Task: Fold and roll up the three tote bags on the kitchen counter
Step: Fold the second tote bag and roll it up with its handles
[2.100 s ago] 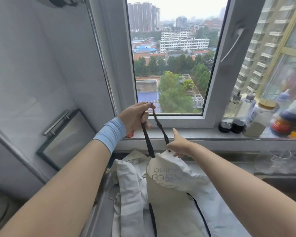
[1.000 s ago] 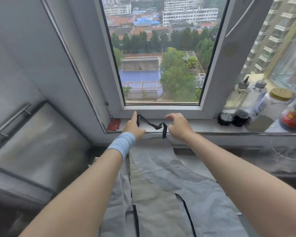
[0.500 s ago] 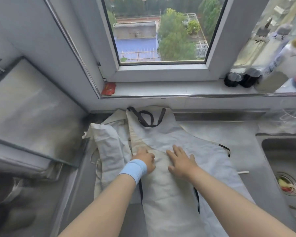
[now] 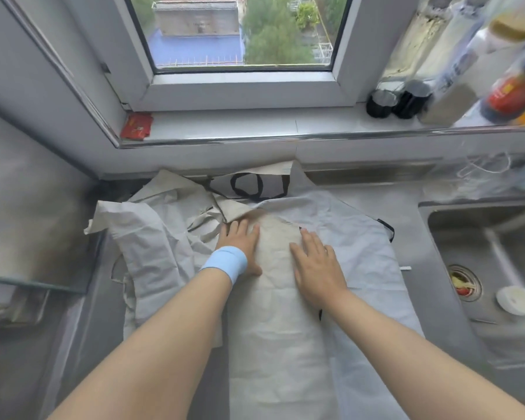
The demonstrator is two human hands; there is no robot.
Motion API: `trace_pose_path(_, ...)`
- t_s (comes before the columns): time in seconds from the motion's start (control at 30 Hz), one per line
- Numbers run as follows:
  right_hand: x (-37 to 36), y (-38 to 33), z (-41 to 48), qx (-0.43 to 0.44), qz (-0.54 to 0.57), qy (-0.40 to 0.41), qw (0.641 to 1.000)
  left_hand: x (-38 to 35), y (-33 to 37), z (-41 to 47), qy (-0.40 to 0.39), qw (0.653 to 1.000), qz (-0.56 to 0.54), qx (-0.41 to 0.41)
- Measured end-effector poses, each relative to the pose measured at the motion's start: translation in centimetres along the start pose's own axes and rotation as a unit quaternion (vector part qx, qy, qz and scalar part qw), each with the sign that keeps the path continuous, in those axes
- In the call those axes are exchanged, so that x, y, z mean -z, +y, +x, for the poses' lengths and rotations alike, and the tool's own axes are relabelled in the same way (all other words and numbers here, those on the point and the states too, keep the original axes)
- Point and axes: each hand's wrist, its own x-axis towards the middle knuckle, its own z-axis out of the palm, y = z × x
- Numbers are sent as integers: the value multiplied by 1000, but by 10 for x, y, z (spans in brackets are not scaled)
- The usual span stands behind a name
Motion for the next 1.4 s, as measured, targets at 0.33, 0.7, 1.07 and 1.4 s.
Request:
trace_pose_path(0.33,17,-4,-19,-60,14,-104,993,-42,43,-77,-9,996,-79,-44)
trace_pose_path(0.7,82,72,-68,-224,113,-54,967,35,94,-72,40,984,-162,-55)
trace_pose_path(1.07,92,193,-22,-331,166,-23,929,77,213,7,10,964,-254,-76)
trace_pose_path(1.4,68,229,21,-274,204,-80,936,75,261,69,-15,958,-285,-10)
